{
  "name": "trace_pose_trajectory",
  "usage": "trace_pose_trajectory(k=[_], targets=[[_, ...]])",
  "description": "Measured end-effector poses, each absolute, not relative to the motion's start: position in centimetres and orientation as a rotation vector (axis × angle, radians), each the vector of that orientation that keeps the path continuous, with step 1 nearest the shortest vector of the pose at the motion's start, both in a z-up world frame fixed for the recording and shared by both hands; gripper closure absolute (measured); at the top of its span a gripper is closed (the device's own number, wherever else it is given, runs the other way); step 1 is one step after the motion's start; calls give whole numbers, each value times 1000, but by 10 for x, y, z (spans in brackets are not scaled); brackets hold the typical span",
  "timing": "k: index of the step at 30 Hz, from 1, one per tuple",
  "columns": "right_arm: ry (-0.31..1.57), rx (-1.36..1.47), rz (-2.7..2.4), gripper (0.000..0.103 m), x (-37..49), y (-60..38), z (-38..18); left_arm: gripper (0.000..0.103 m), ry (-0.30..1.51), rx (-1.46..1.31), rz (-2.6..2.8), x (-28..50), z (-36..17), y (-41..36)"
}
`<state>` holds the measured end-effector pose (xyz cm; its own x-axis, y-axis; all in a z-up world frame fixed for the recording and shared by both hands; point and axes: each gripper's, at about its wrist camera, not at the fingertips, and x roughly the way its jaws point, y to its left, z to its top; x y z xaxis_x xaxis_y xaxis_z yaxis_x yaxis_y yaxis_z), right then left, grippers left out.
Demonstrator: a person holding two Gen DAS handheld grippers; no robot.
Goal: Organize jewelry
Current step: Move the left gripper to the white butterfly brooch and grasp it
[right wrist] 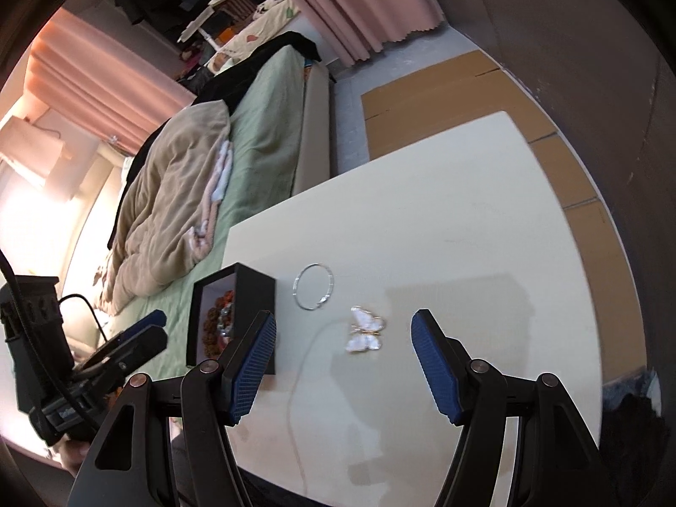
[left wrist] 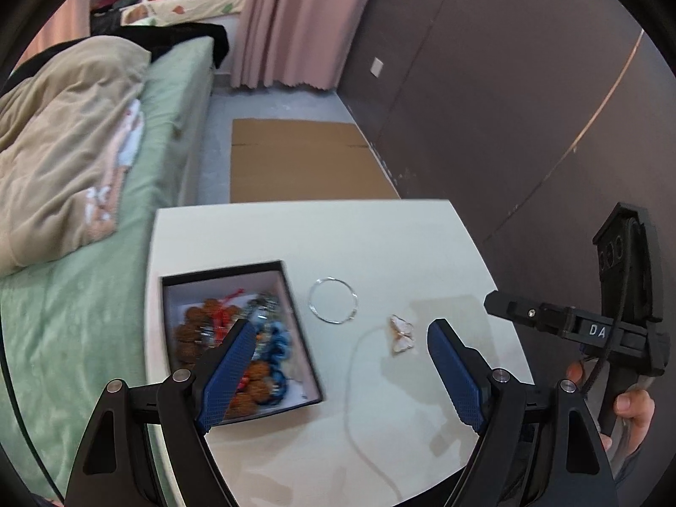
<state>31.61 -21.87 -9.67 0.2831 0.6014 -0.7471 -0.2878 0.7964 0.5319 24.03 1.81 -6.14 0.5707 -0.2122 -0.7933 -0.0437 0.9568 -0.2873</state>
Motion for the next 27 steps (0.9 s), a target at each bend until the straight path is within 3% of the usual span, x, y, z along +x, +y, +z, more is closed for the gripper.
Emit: trace_pose_trajectory(k=[3,16,27], targets=[[1137,337,604,36,319,-232,-100,20,991,-277,-110,250,-68,3],[1163,418,559,36,335,-279,-124,52,1181,-282,-110,292,-115,-43],[1180,443,528,36,344,-292,-135,58,1263,-259,-99,311,-146,-69]])
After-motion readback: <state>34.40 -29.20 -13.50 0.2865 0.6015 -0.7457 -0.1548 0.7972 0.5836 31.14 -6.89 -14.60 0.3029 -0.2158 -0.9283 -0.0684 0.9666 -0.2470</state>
